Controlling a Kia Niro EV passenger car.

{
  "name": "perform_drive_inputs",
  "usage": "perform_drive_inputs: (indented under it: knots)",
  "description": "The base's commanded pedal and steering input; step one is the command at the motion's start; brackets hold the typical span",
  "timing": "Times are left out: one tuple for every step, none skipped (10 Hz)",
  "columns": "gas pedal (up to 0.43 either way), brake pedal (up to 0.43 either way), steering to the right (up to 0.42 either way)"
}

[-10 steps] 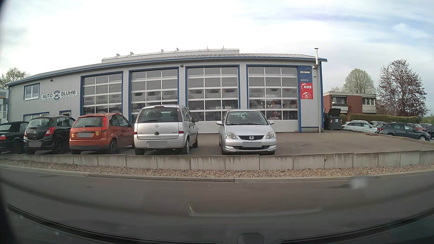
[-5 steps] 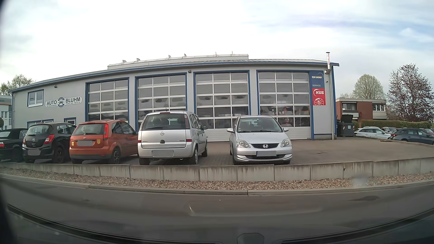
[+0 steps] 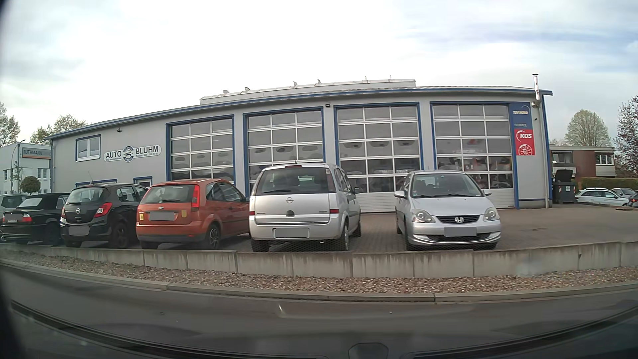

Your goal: Follow the waypoints while adhering to traffic rules and regulations

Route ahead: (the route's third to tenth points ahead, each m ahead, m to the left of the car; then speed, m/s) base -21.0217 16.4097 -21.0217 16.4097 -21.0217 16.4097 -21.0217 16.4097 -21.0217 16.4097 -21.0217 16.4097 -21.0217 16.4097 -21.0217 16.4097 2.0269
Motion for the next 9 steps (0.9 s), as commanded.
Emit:
perform_drive_inputs:
  knots:
    - [0.169,0.000,-0.848]
    - [0.169,0.000,-0.874]
    - [0.177,0.000,-0.880]
    - [0.189,0.000,-0.880]
    - [0.197,0.000,-0.880]
    - [0.209,0.000,-0.880]
    - [0.209,0.000,-0.880]
    - [0.209,0.000,-0.880]
    - [0.209,0.000,-0.880]
